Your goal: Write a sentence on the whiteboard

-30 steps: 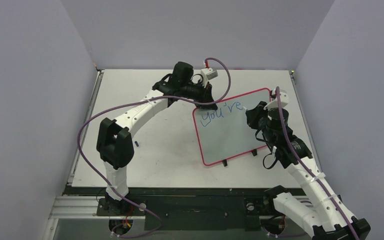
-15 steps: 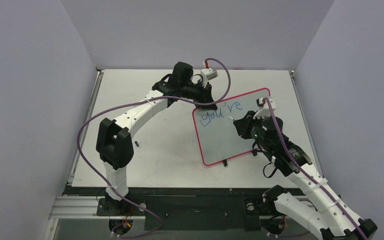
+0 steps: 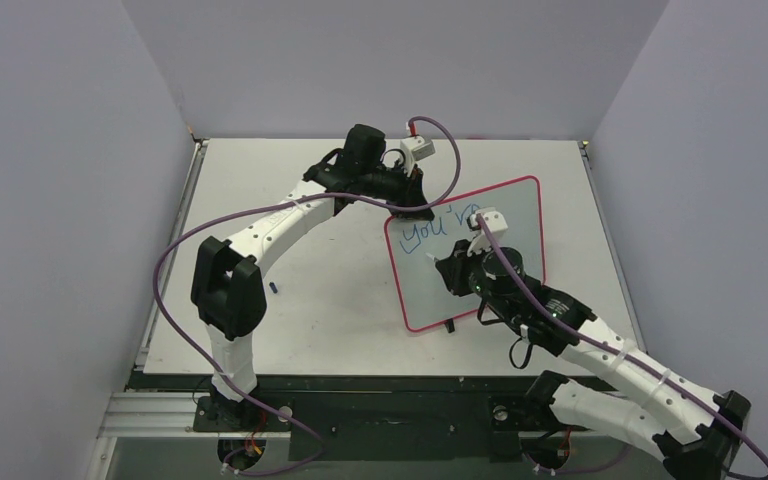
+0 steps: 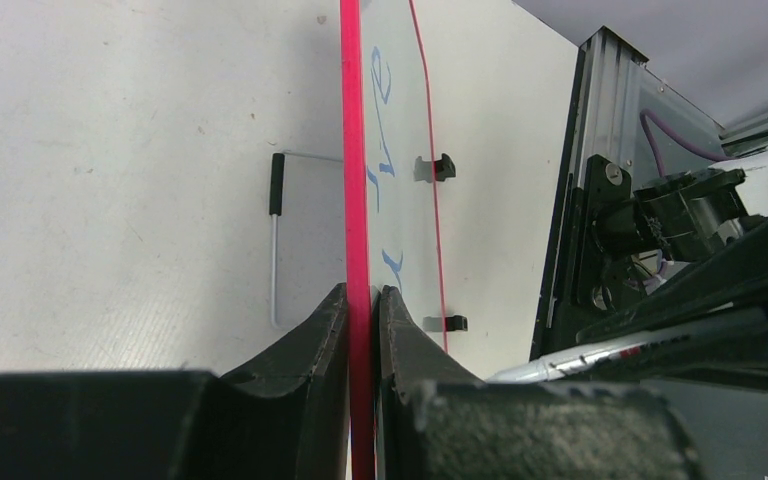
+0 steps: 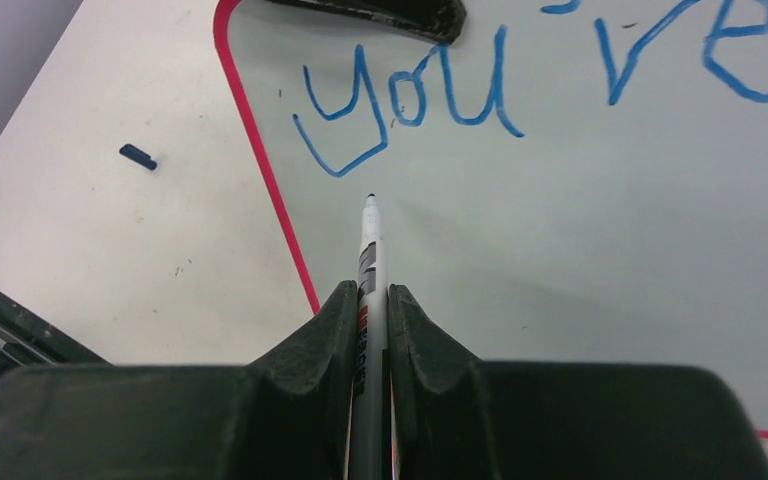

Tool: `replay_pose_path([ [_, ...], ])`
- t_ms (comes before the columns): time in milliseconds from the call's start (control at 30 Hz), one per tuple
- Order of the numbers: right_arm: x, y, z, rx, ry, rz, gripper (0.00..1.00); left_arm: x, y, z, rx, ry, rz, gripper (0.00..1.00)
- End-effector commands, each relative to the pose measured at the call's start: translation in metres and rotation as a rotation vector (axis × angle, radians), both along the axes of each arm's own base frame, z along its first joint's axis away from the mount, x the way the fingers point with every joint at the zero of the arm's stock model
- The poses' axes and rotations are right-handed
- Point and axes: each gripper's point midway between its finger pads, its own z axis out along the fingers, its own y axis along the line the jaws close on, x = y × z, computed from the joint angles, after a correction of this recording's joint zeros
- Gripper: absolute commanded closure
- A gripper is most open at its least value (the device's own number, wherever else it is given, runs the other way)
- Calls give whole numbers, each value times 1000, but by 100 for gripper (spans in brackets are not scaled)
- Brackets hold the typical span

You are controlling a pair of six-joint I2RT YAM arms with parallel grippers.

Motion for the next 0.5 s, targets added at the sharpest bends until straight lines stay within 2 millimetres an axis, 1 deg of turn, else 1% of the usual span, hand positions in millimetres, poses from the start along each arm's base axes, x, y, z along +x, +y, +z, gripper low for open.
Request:
replay_pose_path([
  [0,5,16,12,7,-57,-9,100,-11,2,-1,18,-45,-36,100],
  [100,4,26,6,-8,-50,-8,100,-11,2,-2,18,-44,-30,100],
  [133,1,32,4,-10,-49,7,100,-10,2,-2,18,-44,-29,100],
  [167,1,33,4,-13,-52,1,100,-10,2,-2,18,-45,-28,100],
  [200,-1,39,1,-18,-50,12,100,-10,3,-2,19,-45,-26,100],
  [333,-4,46,-5,-36,-51,4,100,-9,3,-4,12,-34,-20,100],
  [467,-5,49,-10,-39,-50,-8,100,-7,6,-5,3,-38,-16,100],
])
